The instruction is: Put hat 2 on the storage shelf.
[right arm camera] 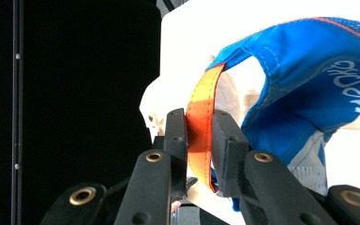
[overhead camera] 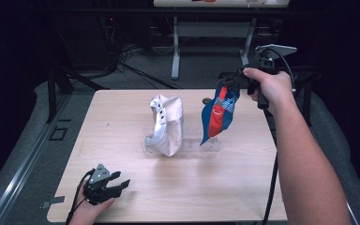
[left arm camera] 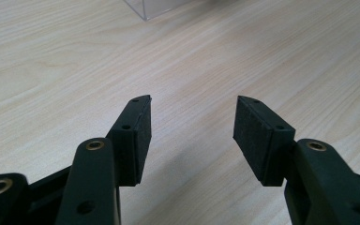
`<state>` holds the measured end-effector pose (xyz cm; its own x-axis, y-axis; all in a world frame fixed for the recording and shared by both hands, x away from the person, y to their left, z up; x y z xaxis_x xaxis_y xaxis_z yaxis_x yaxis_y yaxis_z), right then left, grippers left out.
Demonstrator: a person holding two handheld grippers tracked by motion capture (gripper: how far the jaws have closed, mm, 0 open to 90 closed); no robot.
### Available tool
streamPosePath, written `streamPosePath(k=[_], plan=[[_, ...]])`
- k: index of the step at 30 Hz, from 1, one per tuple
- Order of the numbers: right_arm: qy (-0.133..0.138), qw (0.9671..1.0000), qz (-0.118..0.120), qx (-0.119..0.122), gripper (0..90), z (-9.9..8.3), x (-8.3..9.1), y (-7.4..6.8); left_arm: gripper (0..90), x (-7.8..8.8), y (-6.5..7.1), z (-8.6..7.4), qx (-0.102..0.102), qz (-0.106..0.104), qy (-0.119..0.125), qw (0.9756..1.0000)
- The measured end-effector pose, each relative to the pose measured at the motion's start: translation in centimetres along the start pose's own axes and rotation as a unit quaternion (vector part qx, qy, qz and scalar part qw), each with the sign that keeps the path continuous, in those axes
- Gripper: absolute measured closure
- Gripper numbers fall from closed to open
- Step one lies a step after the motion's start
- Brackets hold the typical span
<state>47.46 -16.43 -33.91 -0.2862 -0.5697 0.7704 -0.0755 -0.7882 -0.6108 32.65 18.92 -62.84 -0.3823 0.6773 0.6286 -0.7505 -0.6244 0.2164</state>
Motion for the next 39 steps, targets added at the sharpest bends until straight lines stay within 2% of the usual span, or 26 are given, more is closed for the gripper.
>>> streamPosePath(k=[7, 9, 13, 15, 18, 25, 28, 39], plan=[[-0.017, 0.9996, -0.002, 0.024, 77.9, -0.9, -0.9, -1.2, 47.4, 0.1, 0.0, -0.1, 0.001, -0.002, -0.005, 1.0], [-0.026, 0.9989, -0.004, 0.039, 77.9, -1.5, -1.3, -2.0, 47.4, 0.0, -0.2, 0.0, 0.003, 0.001, 0.0, 1.0], [-0.03, 0.9982, -0.009, 0.05, 77.9, -1.9, -1.8, -2.6, 47.4, 0.0, -0.2, -0.1, 0.003, 0.001, 0.0, 1.0], [-0.03, 0.9983, -0.01, 0.049, 77.9, -1.8, -2.0, -2.6, 47.4, 0.0, -0.2, -0.1, 0.004, 0.001, -0.001, 1.0], [-0.027, 0.9984, -0.022, 0.044, 77.9, -1.6, -2.3, -2.2, 47.4, 0.0, -0.2, -0.1, 0.004, 0.001, -0.001, 1.0], [-0.013, 0.9989, -0.027, 0.036, 77.8, -0.9, -2.7, -1.4, 47.4, 0.0, -0.2, -0.1, 0.004, 0.0, -0.001, 1.0], [0.004, 0.9992, -0.027, 0.03, 77.8, -0.3, -3.0, -0.9, 47.4, -0.1, -0.2, 0.0, 0.003, -0.001, 0.0, 1.0], [-0.013, 0.9986, -0.044, 0.027, 77.6, -0.6, -4.9, 0.6, 47.4, 0.1, -0.2, -0.2, 0.003, -0.001, -0.006, 1.0]])
Point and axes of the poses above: each handheld gripper's, and its own axes: x roughly backward along the jaws, z roughly out of its top, y roughly to its right, the point moved 10 cm from there along -x, roughly forward along the jaws, and after that the axes turned 14 degrees about -z, right-handed, at the moved point
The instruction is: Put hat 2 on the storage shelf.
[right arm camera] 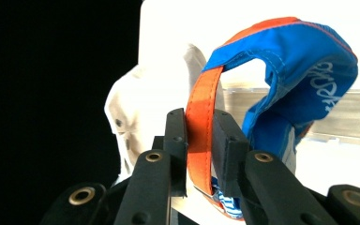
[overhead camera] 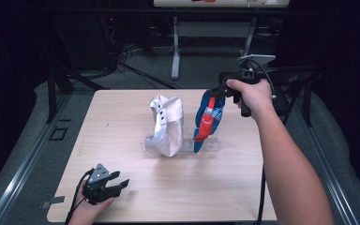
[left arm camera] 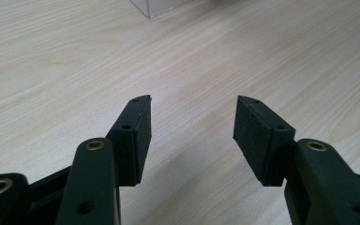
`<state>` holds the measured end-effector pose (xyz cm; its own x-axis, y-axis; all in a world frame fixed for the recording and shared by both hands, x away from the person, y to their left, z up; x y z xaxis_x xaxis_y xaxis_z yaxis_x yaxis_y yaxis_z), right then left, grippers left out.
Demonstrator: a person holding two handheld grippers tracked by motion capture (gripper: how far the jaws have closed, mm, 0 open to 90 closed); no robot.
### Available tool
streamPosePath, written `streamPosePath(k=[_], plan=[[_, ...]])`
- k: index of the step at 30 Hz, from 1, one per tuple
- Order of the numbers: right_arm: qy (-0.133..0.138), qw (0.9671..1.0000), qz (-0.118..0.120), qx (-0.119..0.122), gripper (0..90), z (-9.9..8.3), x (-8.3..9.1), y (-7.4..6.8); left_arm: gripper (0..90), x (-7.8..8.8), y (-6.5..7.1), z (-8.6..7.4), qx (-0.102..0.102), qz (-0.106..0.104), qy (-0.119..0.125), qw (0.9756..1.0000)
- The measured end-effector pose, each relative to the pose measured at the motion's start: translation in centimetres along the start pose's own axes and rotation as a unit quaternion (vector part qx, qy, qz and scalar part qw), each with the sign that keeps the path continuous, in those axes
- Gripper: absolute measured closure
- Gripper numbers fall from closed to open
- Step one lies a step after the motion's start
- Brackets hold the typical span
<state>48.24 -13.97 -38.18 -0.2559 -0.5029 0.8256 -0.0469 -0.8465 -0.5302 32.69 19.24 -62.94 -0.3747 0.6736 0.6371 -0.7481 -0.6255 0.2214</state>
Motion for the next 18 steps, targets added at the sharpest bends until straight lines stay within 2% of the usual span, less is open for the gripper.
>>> streamPosePath(k=[4, 8, 12, 13, 17, 18], plan=[[-0.003, 1.0, -0.002, -0.001, 77.5, -0.2, -0.2, 0.3, 47.4, 0.0, 0.0, 0.0, 0.0, 0.002, 0.004, 1.0], [-0.012, 0.9997, -0.019, 0.005, 77.4, -0.6, -0.7, 1.1, 47.3, 0.1, 0.0, 0.0, 0.0, 0.003, 0.004, 1.0], [-0.016, 0.9996, -0.021, 0.006, 77.3, -0.9, -0.9, 1.7, 47.4, 0.0, 0.0, 0.0, 0.0, 0.003, 0.004, 1.0], [-0.015, 0.9997, -0.021, 0.004, 77.2, -0.9, -1.0, 1.8, 47.4, 0.1, 0.0, -0.1, 0.001, 0.002, -0.003, 1.0], [-0.019, 0.9992, -0.036, -0.003, 76.9, -1.2, -0.9, 2.5, 47.4, 0.0, 0.0, 0.0, 0.001, 0.002, 0.001, 1.0], [-0.015, 0.9991, -0.04, 0.006, 76.8, -1.2, -0.9, 2.8, 47.4, 0.0, 0.0, 0.0, 0.001, 0.003, 0.004, 1.0]])
Point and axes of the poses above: each handheld gripper's, and its own axes: x roughly backward along the jaws, z roughly out of its top, y roughly to its right, the point moved 10 cm from there along -x, roughly forward along the jaws, and after that the axes turned 14 degrees about -z, right-handed, at the moved point
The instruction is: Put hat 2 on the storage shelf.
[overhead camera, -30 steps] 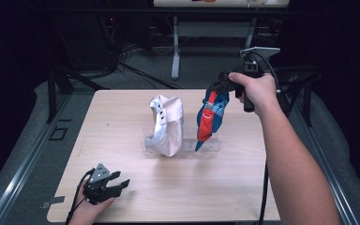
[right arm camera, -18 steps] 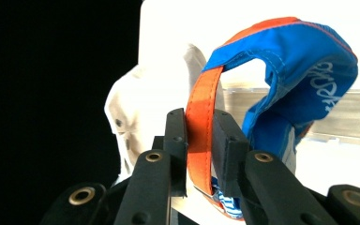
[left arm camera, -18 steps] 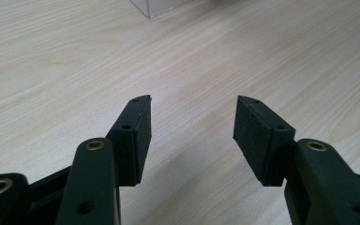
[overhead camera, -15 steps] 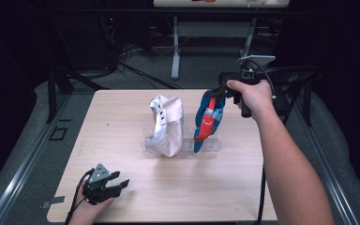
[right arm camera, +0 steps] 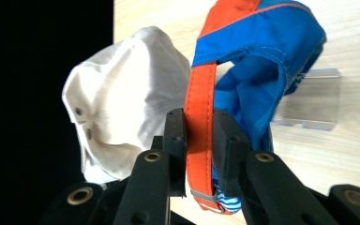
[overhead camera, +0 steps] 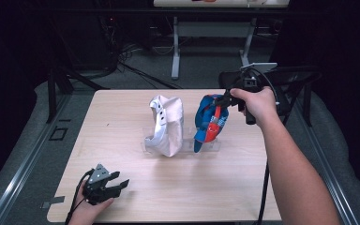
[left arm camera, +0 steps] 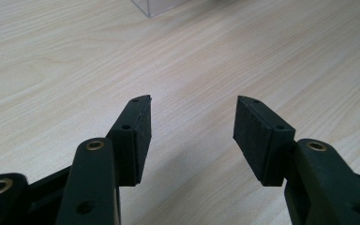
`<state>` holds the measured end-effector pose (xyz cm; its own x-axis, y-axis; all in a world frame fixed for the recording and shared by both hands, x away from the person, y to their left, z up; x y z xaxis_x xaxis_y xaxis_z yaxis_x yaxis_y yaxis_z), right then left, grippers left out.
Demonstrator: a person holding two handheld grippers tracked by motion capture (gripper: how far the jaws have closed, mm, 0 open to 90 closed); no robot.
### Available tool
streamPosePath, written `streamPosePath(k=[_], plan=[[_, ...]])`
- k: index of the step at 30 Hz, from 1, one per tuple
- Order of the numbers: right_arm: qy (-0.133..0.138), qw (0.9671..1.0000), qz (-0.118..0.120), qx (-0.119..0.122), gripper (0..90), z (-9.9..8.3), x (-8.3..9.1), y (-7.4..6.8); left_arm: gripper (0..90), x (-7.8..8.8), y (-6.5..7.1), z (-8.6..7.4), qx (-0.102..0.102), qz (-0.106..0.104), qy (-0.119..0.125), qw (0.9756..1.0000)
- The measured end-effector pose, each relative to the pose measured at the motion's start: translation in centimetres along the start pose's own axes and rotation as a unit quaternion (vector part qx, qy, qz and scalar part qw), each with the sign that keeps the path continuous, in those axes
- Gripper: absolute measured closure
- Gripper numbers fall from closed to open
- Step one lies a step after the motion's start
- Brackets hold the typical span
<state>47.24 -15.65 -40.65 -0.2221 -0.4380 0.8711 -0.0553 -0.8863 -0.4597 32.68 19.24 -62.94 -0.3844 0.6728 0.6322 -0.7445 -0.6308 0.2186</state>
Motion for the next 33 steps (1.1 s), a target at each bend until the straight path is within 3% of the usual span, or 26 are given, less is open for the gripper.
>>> streamPosePath(k=[5, 9, 10, 12, 14, 16, 17, 18, 21, 27, 29, 31, 33], plan=[[-0.003, 0.9999, -0.011, -0.01, 74.6, -0.2, -0.2, 0.5, 47.3, 0.0, 0.0, 0.0, 0.0, 0.001, -0.002, 1.0], [0.0, 0.9999, -0.016, -0.002, 69.1, -0.3, -0.2, 0.9, 47.4, 0.1, 0.0, -0.1, 0.001, -0.001, -0.003, 1.0], [0.013, 0.9997, -0.018, 0.004, 68.3, -0.2, -0.2, 1.1, 47.4, 0.1, 0.0, -0.1, 0.002, -0.001, -0.003, 1.0], [0.017, 0.9992, -0.035, 0.01, 64.1, -0.4, -0.1, 1.5, 47.4, 0.1, 0.0, -0.1, 0.001, -0.001, -0.003, 1.0], [0.008, 0.9991, -0.041, 0.011, 62.2, -0.6, 0.0, 1.5, 47.4, 0.1, 0.0, -0.1, 0.0, 0.0, -0.003, 1.0], [0.03, 0.997, -0.062, 0.037, 59.5, -0.8, -0.2, 1.8, 47.3, 0.1, -0.1, 0.0, -0.001, 0.0, -0.003, 1.0], [0.03, 0.997, -0.062, 0.037, 59.5, -0.8, -0.2, 1.8, 47.3, 0.1, -0.1, 0.0, -0.001, 0.0, -0.002, 1.0], [0.042, 0.995, -0.08, 0.042, 57.4, -0.9, 0.0, 2.2, 47.3, 0.1, -0.1, -0.1, 0.0, 0.001, -0.003, 1.0], [0.05, 0.9948, -0.081, 0.037, 56.5, -1.0, 0.1, 2.3, 47.3, 0.1, -0.1, -0.1, 0.0, 0.001, -0.002, 1.0], [0.044, 0.9923, -0.103, 0.053, 54.8, -2.5, -0.4, 3.4, 47.3, 0.1, -0.1, -0.1, 0.004, 0.003, 0.002, 1.0], [0.033, 0.9895, -0.124, 0.068, 53.1, -3.4, -0.9, 4.1, 47.3, 0.1, -0.1, -0.1, 0.004, 0.004, 0.0, 1.0], [0.041, 0.9868, -0.135, 0.08, 52.3, -4.0, -1.6, 4.5, 47.3, 0.0, -0.1, -0.1, 0.004, 0.004, 0.001, 1.0], [0.043, 0.9859, -0.13, 0.096, 51.1, -5.4, -2.4, 4.6, 47.3, 0.0, -0.2, -0.1, 0.004, 0.006, 0.004, 1.0]])
Point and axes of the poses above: each handheld gripper's, and its own axes: x roughly backward along the jaws, z roughly out of its top, y roughly to its right, the point moved 10 cm from there along -x, roughly forward along the jaws, and after that the axes turned 14 degrees about -z, right-handed, at the moved point
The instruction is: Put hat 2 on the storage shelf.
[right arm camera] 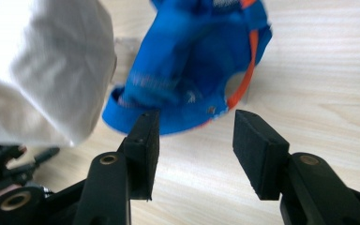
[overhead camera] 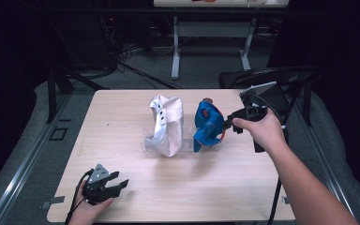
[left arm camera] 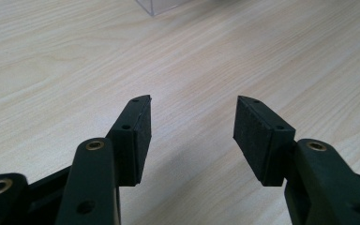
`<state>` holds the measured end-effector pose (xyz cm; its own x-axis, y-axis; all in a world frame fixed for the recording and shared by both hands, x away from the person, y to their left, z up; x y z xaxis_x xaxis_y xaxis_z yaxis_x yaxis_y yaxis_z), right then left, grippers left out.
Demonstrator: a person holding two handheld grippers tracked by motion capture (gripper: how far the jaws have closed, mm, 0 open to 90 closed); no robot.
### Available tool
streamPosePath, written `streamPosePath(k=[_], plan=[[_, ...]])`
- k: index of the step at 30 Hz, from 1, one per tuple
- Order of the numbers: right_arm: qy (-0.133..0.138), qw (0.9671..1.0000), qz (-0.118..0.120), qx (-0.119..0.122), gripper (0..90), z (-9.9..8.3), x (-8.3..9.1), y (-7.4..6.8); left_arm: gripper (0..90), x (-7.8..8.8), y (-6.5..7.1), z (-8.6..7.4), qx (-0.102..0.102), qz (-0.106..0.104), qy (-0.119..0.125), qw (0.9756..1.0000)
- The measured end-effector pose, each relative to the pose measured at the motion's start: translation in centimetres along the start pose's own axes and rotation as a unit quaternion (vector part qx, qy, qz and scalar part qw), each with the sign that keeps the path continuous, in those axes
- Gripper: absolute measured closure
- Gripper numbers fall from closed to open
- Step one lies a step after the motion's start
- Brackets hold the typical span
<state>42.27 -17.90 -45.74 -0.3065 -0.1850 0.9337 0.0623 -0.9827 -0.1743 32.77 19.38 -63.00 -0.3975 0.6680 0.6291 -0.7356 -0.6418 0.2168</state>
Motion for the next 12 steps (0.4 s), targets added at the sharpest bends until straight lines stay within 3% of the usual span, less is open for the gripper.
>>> streamPosePath(k=[6, 7, 10, 11, 12], plan=[[0.008, 0.9993, 0.019, 0.031, 50.3, -3.2, -1.0, -1.0, 47.3, 0.2, -0.2, 0.0, 0.001, 0.002, 0.002, 1.0], [0.023, 0.9986, 0.022, 0.042, 49.2, -4.3, -1.7, -1.2, 47.1, 0.4, -0.4, 0.1, 0.006, 0.003, 0.007, 1.0], [0.034, 0.9976, 0.016, 0.058, 48.0, -5.4, -2.7, -1.0, 47.0, 0.5, -0.6, 0.2, 0.006, 0.005, 0.01, 0.9999], [0.064, 0.9956, 0.014, 0.068, 47.9, -6.0, -3.6, -0.9, 46.8, 0.7, -0.7, 0.2, 0.007, 0.006, 0.01, 0.9999], [0.075, 0.9945, 0.008, 0.073, 47.9, -6.5, -4.0, -0.8, 46.6, 0.7, -0.7, 0.2, 0.007, 0.006, 0.01, 0.9999]])
Point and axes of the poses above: each handheld gripper's, and its own axes: x roughly backward along the jaws, z roughly out of its top, y roughly to its right, the point moved 10 cm from there along -x, roughly forward along the jaws, and after that the axes turned 14 degrees about -z, right-handed, at the moved point
